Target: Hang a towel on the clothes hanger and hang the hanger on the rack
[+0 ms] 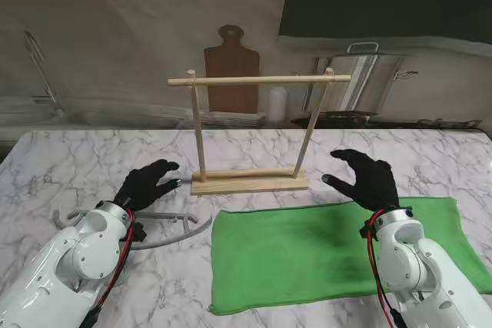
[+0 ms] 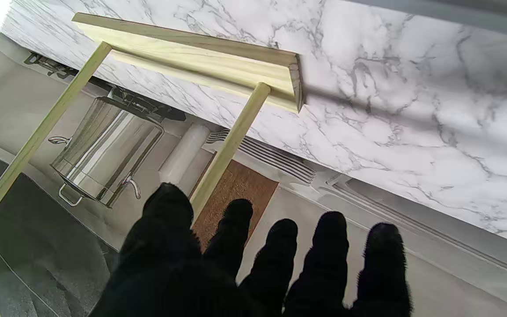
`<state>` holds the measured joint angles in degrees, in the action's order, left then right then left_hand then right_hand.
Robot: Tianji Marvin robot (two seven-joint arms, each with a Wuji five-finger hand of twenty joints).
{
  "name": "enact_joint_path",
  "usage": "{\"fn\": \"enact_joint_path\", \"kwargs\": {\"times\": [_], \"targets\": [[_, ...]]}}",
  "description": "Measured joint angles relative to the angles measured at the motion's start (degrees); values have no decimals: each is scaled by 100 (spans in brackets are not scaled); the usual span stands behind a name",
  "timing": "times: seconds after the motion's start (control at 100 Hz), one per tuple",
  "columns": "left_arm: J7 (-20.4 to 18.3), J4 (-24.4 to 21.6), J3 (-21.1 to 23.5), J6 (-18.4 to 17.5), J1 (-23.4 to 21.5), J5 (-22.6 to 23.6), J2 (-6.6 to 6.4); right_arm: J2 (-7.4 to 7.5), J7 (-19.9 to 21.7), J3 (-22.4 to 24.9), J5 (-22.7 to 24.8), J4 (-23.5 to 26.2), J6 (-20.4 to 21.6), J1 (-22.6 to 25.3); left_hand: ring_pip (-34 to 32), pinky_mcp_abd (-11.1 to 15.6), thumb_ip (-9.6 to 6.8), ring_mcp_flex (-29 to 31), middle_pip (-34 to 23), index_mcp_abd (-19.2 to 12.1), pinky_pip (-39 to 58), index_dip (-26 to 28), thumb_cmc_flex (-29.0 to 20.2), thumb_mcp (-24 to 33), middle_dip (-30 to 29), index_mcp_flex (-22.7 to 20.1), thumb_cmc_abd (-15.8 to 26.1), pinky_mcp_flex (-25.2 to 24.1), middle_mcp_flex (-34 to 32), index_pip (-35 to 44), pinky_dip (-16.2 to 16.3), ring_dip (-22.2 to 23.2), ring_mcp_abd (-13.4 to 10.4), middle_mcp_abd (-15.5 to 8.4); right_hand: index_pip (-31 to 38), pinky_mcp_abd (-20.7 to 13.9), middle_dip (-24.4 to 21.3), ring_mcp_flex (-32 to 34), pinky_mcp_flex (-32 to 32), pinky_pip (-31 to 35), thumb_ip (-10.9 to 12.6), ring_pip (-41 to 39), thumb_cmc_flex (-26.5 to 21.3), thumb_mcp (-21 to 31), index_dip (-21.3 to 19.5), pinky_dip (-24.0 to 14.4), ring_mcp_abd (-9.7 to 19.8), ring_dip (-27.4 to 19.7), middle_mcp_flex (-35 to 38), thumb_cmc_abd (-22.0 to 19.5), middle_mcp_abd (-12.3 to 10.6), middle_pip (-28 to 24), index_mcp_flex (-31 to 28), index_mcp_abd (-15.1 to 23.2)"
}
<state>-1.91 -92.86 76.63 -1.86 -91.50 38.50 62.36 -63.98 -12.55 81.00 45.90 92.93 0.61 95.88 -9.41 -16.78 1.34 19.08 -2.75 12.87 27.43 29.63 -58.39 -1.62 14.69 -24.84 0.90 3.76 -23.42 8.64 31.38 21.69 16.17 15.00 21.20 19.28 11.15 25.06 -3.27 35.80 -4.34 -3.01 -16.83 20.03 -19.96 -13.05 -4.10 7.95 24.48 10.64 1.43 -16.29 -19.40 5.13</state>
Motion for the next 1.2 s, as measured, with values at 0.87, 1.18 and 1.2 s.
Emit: {"fn": "enact_joint_path", "kwargs": {"times": [0.87,1.18,1.2], "targets": [[-28,-38,14,29,-32,67,-16,44,316,1116,657,-320,837,109,4,0,0,-3,0,0,0,0,0,0,0,0,0,0,0,0,0,0,0,0,-293,-59,-71,-511,221,-243,5,12,813,1216,0,0,109,20,-834,1032,-73,79,618,632],[47,26,85,29,-34,143,-9,295,603,2024,1425,-743,1029,289,6,0,0,-4,0,0,0,0,0,0,0,0,0,0,0,0,0,0,0,0,-1296,-61,-203,-795,316,-860,-246,135,1326,1977,206,0,138,20,-1056,1704,-218,247,1077,625],[53,28,90,28,-35,151,-9,306,592,2057,1463,-782,1013,303,6,0,0,-4,0,0,0,0,0,0,0,0,0,0,0,0,0,0,0,0,-1296,-62,-205,-814,332,-877,-246,135,1326,1977,206,0,138,20,-1056,1704,-218,252,1076,627]]}}
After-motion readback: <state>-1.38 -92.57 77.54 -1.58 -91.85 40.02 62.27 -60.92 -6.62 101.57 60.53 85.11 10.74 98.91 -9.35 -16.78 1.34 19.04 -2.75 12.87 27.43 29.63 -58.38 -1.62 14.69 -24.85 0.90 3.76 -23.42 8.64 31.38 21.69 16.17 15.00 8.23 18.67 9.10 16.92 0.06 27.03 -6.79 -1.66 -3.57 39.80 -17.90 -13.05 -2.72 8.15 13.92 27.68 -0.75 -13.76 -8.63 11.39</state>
